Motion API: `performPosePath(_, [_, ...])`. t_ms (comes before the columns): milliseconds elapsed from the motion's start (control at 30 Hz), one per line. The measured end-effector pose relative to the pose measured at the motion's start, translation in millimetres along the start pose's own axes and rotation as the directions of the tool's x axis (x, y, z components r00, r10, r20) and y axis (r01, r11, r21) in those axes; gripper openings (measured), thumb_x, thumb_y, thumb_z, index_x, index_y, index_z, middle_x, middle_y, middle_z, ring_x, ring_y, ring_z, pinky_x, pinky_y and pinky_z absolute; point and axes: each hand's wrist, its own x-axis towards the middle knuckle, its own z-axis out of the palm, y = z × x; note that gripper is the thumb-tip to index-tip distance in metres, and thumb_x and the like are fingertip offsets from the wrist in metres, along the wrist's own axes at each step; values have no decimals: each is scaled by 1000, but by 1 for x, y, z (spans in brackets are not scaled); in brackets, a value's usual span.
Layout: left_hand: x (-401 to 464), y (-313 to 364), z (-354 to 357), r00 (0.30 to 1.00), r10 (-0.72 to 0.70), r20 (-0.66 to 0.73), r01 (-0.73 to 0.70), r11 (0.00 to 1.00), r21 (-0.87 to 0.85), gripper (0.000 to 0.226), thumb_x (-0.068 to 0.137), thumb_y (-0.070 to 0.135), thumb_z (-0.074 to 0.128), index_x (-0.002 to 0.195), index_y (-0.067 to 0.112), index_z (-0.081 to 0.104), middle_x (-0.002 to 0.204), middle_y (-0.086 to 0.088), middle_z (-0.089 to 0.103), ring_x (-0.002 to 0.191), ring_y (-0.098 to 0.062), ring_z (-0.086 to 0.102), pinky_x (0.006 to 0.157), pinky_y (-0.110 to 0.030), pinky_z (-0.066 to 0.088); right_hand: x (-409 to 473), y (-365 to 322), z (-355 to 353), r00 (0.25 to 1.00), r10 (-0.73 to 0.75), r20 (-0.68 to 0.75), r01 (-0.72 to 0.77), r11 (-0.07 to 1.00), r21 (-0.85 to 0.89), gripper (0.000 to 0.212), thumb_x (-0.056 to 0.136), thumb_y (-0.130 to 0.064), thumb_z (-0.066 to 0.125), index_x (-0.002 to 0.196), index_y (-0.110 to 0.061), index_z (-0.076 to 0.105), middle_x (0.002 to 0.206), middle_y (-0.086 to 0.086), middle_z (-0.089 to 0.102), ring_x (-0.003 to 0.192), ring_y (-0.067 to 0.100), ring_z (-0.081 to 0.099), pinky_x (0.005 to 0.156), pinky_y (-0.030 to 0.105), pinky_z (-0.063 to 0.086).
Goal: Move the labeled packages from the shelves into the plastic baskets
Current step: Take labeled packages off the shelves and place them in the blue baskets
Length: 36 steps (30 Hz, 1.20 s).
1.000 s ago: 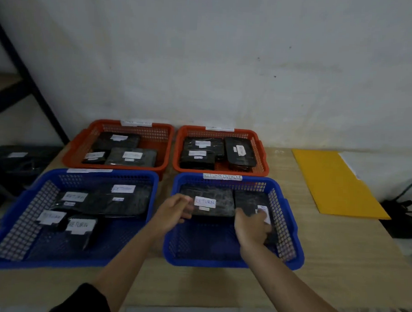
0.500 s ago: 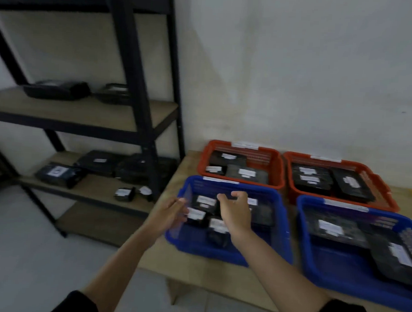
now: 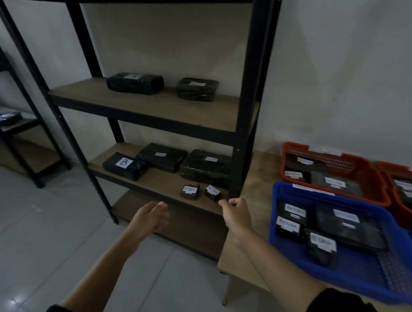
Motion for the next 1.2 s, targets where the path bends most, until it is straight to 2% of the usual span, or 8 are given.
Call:
performPosePath(200, [99, -7, -33, 995, -83, 58, 81, 996, 35, 28, 95, 31, 49, 106, 7, 60, 95, -10, 67, 83, -25, 65, 76, -35, 52, 73, -10, 79, 993, 116, -39, -117, 993, -22, 32, 88, -35, 58, 114, -18, 52, 105, 5, 62, 92, 20, 60, 75, 33, 50])
performPosePath(333, [171, -5, -46, 986, -136, 93, 128, 988, 87, 29, 95, 34, 48, 109, 11, 59, 93, -6, 66, 74, -17, 61, 63, -26, 48, 130, -9, 129, 974, 213, -76, -218, 974, -64, 35, 90, -36, 57, 120, -18, 52, 112, 5, 62, 99, 21, 60, 87, 38, 53])
performPosePath(633, [292, -35, -64, 955, -214, 204, 192, 974, 123, 30, 97, 34, 44, 115, 12, 54, 103, -8, 65, 85, -21, 63, 75, -30, 51, 222, 4, 202, 884, 464, -53, -461, 886, 54, 43, 95, -34, 54, 132, -12, 51, 122, 8, 59, 109, 24, 58, 75, 33, 50])
performPosePath(733, [322, -54, -61, 945, -219, 241, 191, 972, 136, 28, 97, 33, 43, 114, 14, 55, 108, -9, 65, 90, -22, 63, 83, -34, 51, 248, 19, 216, 877, 473, -85, -467, 880, 85, 42, 95, -34, 55, 130, -11, 52, 119, 7, 58, 109, 24, 57, 78, 34, 51])
performPosePath(867, [347, -85, -53, 925, -242, 292, 199, 966, 167, 26, 98, 32, 41, 112, 14, 55, 110, -10, 64, 94, -24, 63, 89, -37, 51, 271, 40, 230, 870, 469, -153, -465, 883, 65, 37, 96, -36, 54, 122, -9, 54, 89, 2, 54, 97, 23, 55, 89, 38, 54])
performPosePath(967, [362, -105, -45, 909, -259, 326, 208, 961, 184, 29, 99, 32, 39, 118, 14, 53, 111, -8, 64, 100, -26, 63, 88, -35, 50, 280, 50, 241, 884, 436, -167, -433, 900, 58, 38, 96, -42, 52, 116, -10, 55, 97, 4, 56, 93, 22, 56, 86, 37, 54])
performPosePath(1067, [376, -119, -33, 897, -260, 356, 204, 961, 188, 33, 99, 33, 38, 124, 16, 51, 115, -3, 60, 106, -27, 61, 88, -33, 50, 290, 57, 253, 891, 400, -216, -396, 916, 59, 33, 95, -46, 52, 99, -13, 51, 80, 0, 51, 72, 17, 51, 88, 41, 56])
performPosePath(1200, [387, -126, -13, 893, -256, 370, 201, 963, 181, 40, 98, 39, 38, 135, 25, 44, 108, 6, 52, 109, -21, 57, 92, -33, 49, 297, 62, 261, 859, 437, -268, -384, 895, 227, 37, 91, -50, 55, 91, -13, 51, 84, 2, 56, 79, 20, 53, 86, 43, 57])
